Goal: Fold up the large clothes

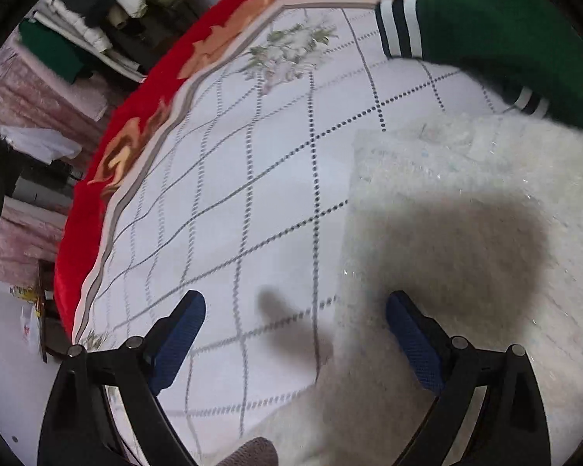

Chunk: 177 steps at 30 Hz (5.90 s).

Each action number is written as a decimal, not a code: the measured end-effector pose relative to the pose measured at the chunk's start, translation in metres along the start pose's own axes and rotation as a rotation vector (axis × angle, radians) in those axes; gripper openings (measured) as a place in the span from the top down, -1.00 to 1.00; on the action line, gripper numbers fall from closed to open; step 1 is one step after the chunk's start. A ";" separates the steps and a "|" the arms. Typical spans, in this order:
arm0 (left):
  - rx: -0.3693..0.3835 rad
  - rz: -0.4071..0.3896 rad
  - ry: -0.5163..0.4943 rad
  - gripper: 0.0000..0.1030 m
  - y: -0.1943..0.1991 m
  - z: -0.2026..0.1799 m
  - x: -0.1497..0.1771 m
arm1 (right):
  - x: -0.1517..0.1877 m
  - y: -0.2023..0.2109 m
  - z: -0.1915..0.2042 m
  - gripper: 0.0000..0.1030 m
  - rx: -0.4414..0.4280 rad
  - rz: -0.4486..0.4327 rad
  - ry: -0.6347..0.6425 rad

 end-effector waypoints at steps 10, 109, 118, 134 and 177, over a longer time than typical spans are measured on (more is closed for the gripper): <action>0.111 -0.080 -0.059 -0.93 0.071 -0.019 0.010 | -0.012 0.038 -0.045 -0.22 -0.061 0.009 -0.017; -0.001 -0.031 -0.184 -1.00 0.034 0.026 0.083 | 0.173 0.063 -0.094 -0.13 0.244 0.150 -0.027; 0.057 -0.015 -0.219 -1.00 0.099 -0.033 0.175 | 0.239 0.048 -0.144 0.81 0.311 0.281 0.099; -0.162 0.015 -0.177 -1.00 0.179 -0.137 0.293 | 0.166 0.107 -0.195 -0.29 0.105 0.280 0.329; -0.153 0.047 0.021 0.71 0.138 -0.219 0.310 | 0.014 -0.001 -0.090 -0.65 -0.610 0.228 0.146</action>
Point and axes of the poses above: each gripper's, at about its wrist camera, not at the fingertips, and y roughly against the way its jaws point, z to its left, x to its underside, the point moved 7 cm from there along -y, roughly the way its jaws point, and after that the axes turned 8 degrees about x, right-handed, at the moved point
